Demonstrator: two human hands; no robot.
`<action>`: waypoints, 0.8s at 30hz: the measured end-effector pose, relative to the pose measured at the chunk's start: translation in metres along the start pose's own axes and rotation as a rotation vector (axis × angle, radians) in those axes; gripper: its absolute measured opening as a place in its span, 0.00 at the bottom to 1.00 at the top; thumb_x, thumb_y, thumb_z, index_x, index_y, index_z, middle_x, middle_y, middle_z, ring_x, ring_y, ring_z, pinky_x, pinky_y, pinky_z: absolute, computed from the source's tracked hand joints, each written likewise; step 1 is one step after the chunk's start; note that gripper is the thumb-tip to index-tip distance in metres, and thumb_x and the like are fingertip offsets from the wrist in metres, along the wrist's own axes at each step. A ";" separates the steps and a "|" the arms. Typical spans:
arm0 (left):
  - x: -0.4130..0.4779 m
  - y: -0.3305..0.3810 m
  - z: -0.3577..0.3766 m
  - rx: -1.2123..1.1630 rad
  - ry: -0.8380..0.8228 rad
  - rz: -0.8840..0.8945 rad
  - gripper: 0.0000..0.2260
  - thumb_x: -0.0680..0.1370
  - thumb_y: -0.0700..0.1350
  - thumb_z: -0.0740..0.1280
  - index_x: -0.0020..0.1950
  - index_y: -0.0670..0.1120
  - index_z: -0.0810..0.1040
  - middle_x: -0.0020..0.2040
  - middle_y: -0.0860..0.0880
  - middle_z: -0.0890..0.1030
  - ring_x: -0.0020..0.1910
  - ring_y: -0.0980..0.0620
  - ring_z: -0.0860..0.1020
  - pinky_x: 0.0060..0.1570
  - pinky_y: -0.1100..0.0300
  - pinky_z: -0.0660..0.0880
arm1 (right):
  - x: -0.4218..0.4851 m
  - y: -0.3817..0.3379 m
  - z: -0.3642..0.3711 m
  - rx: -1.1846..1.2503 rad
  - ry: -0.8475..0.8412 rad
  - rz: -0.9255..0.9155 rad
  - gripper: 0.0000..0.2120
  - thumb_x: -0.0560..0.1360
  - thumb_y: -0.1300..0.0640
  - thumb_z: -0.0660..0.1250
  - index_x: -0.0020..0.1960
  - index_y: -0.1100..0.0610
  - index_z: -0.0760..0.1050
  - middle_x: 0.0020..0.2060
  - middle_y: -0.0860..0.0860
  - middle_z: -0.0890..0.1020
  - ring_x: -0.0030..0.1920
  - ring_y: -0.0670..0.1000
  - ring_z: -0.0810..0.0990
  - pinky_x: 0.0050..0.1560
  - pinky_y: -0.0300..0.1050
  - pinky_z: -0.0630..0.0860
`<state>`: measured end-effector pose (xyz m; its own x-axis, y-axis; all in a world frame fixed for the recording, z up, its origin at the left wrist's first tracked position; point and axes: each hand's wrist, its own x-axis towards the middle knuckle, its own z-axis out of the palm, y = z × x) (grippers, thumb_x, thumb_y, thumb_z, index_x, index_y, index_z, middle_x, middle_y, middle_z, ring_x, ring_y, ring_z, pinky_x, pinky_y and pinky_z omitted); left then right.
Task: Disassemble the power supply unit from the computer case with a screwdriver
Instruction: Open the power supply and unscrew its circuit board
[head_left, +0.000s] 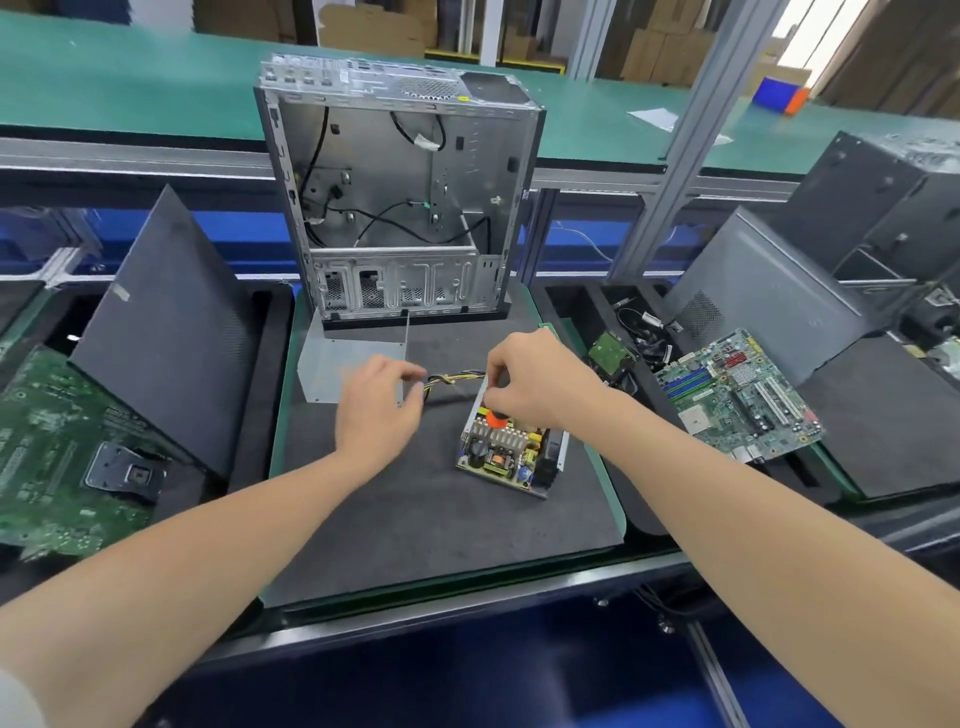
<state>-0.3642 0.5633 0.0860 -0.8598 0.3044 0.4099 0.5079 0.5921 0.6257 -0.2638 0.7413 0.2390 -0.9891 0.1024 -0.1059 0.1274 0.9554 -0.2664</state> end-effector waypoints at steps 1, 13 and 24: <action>-0.002 0.014 0.004 -0.082 -0.046 0.071 0.08 0.78 0.39 0.70 0.54 0.50 0.84 0.51 0.52 0.80 0.50 0.53 0.77 0.54 0.58 0.70 | -0.002 0.003 -0.003 -0.014 0.005 -0.001 0.02 0.74 0.55 0.71 0.44 0.53 0.81 0.44 0.52 0.83 0.46 0.56 0.82 0.48 0.52 0.83; -0.053 0.074 0.054 -0.209 -0.517 0.182 0.32 0.69 0.22 0.56 0.64 0.46 0.82 0.62 0.53 0.82 0.64 0.56 0.77 0.71 0.58 0.71 | -0.020 0.043 -0.005 -0.128 -0.087 -0.030 0.05 0.72 0.59 0.67 0.48 0.57 0.79 0.47 0.56 0.81 0.47 0.61 0.82 0.49 0.56 0.83; -0.052 0.070 0.059 -0.073 -0.566 0.229 0.35 0.68 0.22 0.56 0.66 0.48 0.82 0.64 0.54 0.82 0.67 0.47 0.75 0.74 0.47 0.64 | -0.024 0.053 0.009 -0.103 -0.085 -0.044 0.06 0.73 0.57 0.68 0.48 0.57 0.80 0.46 0.56 0.82 0.44 0.60 0.82 0.47 0.54 0.83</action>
<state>-0.2870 0.6330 0.0698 -0.6127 0.7787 0.1352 0.6679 0.4186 0.6154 -0.2325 0.7866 0.2190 -0.9832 0.0399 -0.1783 0.0713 0.9824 -0.1729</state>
